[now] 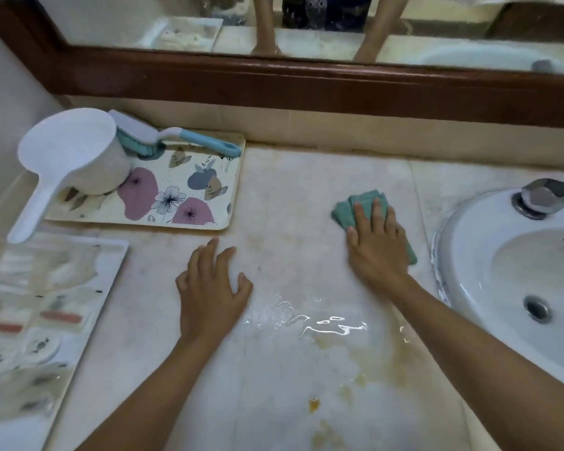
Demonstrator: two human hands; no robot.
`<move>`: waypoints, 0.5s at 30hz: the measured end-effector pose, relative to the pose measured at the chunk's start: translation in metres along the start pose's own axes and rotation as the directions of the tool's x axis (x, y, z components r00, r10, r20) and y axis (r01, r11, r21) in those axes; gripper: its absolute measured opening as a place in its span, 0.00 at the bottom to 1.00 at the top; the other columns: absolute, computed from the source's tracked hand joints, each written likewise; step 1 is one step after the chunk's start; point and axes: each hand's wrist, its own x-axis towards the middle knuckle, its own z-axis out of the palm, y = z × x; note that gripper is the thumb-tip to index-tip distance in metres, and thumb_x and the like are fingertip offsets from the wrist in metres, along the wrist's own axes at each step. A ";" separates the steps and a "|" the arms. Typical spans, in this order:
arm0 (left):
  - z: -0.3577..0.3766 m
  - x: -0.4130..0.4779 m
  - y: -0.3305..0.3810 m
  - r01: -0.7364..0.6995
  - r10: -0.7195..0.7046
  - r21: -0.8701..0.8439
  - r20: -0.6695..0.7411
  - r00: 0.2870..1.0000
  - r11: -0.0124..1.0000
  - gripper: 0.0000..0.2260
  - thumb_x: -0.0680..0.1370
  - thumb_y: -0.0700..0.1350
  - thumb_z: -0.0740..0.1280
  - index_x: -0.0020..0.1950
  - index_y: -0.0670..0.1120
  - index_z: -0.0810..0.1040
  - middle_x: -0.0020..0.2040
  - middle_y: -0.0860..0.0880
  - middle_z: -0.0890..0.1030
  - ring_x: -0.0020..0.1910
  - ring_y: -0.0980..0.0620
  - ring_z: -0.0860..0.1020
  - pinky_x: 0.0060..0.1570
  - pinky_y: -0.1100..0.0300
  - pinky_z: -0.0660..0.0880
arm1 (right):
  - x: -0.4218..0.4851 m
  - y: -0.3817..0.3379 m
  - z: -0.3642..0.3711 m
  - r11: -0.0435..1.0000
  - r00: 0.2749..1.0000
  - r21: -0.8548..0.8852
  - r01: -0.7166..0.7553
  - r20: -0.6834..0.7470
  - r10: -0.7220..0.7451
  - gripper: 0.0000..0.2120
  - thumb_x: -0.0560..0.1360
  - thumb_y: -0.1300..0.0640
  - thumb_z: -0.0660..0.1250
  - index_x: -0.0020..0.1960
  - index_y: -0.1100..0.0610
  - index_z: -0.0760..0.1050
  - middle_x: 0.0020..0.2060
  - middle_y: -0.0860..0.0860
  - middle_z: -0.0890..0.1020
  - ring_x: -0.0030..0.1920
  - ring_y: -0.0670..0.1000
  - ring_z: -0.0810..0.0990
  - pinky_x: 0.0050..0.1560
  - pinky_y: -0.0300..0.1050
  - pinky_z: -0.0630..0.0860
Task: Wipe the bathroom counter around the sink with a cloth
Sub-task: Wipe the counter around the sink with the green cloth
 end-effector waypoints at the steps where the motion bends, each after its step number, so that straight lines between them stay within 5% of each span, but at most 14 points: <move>1: 0.000 0.000 -0.001 -0.002 0.002 -0.003 0.000 1.000 1.000 0.25 0.72 0.56 0.55 0.67 0.50 0.73 0.73 0.49 0.68 0.71 0.45 0.64 0.61 0.45 0.65 | 0.003 -0.016 0.002 1.000 1.000 0.013 -0.025 0.002 0.025 0.28 0.80 0.43 0.43 0.78 0.48 0.45 0.78 0.55 0.45 0.77 0.60 0.44 0.74 0.58 0.49; 6: -0.001 -0.001 -0.004 -0.007 0.007 -0.020 0.007 1.000 1.000 0.26 0.73 0.58 0.54 0.67 0.51 0.73 0.74 0.50 0.67 0.72 0.46 0.64 0.61 0.45 0.65 | -0.082 -0.081 0.020 0.974 0.973 0.039 0.225 0.031 -0.227 0.28 0.80 0.44 0.43 0.78 0.47 0.46 0.78 0.53 0.46 0.77 0.58 0.44 0.74 0.55 0.49; 10: -0.005 -0.003 -0.007 0.003 0.001 -0.106 0.040 0.999 0.994 0.28 0.73 0.60 0.52 0.69 0.54 0.72 0.77 0.53 0.63 0.75 0.48 0.60 0.66 0.46 0.61 | -0.166 -0.036 0.013 0.874 0.870 0.009 0.487 0.085 -0.486 0.26 0.80 0.42 0.45 0.78 0.42 0.47 0.78 0.47 0.49 0.77 0.52 0.46 0.72 0.48 0.50; 15: -0.011 -0.004 -0.009 0.014 0.016 -0.160 0.183 0.983 0.987 0.26 0.76 0.56 0.59 0.74 0.56 0.64 0.80 0.55 0.53 0.78 0.53 0.50 0.71 0.50 0.52 | -0.100 0.011 -0.003 0.947 0.945 -0.024 0.319 0.077 -0.317 0.29 0.77 0.38 0.38 0.77 0.42 0.46 0.77 0.46 0.46 0.77 0.53 0.46 0.73 0.52 0.54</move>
